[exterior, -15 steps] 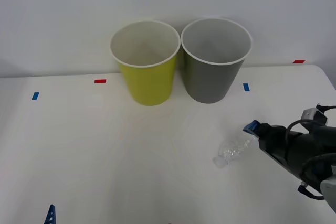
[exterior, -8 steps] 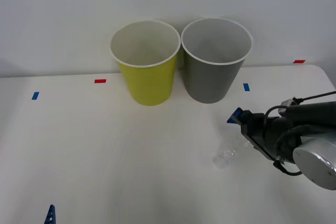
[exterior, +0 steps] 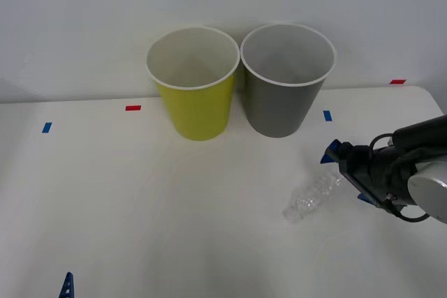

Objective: Put cans in the gray bin and PET bottles in the light green bin.

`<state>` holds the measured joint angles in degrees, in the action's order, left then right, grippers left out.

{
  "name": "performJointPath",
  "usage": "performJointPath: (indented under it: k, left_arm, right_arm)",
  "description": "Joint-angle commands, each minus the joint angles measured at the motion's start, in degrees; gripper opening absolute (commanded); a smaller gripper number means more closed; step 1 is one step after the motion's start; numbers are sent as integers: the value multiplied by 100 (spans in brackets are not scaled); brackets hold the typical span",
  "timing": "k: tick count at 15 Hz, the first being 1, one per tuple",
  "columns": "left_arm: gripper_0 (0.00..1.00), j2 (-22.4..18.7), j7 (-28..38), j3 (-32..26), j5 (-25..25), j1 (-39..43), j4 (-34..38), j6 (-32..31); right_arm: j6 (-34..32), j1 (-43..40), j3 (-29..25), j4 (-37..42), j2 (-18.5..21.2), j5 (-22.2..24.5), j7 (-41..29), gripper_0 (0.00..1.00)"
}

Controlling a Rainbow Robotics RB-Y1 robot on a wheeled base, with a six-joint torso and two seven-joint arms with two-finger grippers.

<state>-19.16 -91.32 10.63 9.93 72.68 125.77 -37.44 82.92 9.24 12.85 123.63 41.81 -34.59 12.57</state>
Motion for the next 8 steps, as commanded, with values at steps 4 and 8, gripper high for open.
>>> performJointPath:
  k: [4, 8]
  left_arm:
    - [100, 0, 0, 0, 0, 0, 0, 0]
    - [100, 0, 0, 0, 0, 0, 0, 0]
  right_arm:
    - [-4, 263, 25, -595, -15, -663, 70, 100]
    - [-4, 509, 271, -894, 20, -724, 61, 100]
